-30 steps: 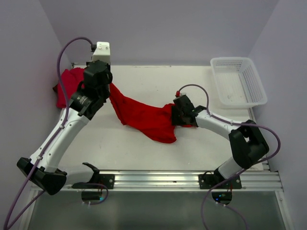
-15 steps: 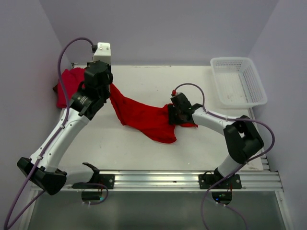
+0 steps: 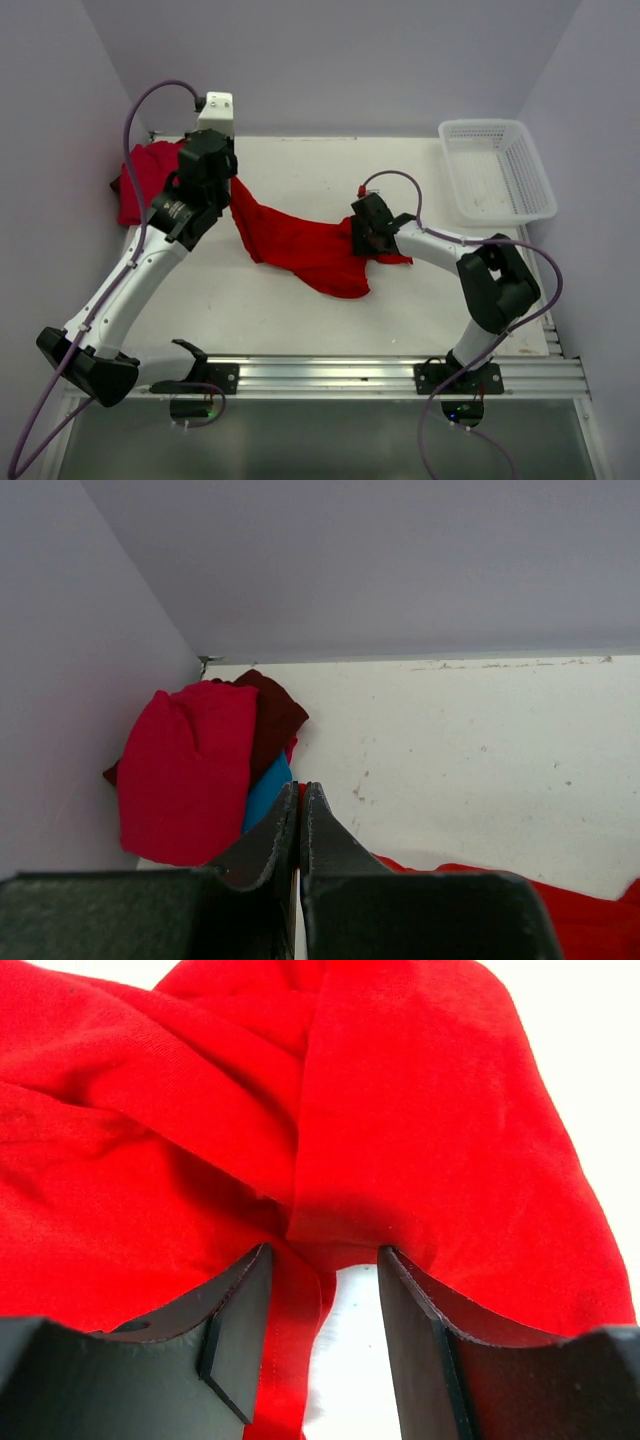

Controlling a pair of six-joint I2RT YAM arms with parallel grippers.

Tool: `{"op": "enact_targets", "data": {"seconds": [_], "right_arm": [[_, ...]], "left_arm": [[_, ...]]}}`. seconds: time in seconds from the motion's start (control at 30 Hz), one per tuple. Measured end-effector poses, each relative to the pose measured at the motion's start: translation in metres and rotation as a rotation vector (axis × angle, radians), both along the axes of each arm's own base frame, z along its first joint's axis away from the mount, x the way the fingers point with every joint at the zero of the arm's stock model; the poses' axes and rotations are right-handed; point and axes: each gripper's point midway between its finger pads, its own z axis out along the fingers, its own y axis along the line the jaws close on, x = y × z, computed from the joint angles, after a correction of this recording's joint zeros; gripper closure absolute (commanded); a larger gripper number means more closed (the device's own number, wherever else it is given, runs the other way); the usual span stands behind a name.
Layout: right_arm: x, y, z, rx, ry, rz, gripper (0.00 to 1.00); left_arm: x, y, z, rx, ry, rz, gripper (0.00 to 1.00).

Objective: Fold and stack the t-shirts
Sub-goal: Flatten the tshirt out

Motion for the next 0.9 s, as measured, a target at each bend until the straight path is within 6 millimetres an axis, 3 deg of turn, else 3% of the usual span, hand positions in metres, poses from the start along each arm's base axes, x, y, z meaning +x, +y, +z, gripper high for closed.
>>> {"op": "enact_targets", "data": {"seconds": [0.2,0.37,0.47,0.5,0.53,0.8,0.9], "right_arm": [[0.010,-0.004,0.000,-0.032,-0.026,-0.026,0.53],[0.016,-0.007,-0.017,-0.075,-0.017,-0.042,0.61],[0.023,-0.004,-0.020,-0.074,-0.028,-0.049,0.79],[0.026,-0.002,-0.021,-0.071,-0.032,-0.050,0.92],[0.029,0.000,-0.021,-0.067,-0.039,-0.049,0.99],[0.029,0.000,-0.016,-0.060,-0.056,-0.046,1.00],[0.022,-0.007,0.002,-0.062,-0.070,-0.042,1.00]], "left_arm": [[0.000,-0.003,-0.004,-0.004,0.011,-0.014,1.00],[0.000,-0.004,-0.009,-0.004,0.020,-0.019,1.00],[-0.001,-0.005,-0.012,-0.003,0.030,-0.025,1.00],[-0.001,-0.005,-0.012,-0.004,0.030,-0.027,1.00],[-0.001,-0.005,-0.013,-0.004,0.030,-0.029,1.00],[-0.004,-0.005,-0.012,-0.007,0.027,-0.035,1.00],[-0.004,-0.005,-0.013,-0.007,0.030,-0.038,1.00]]}}
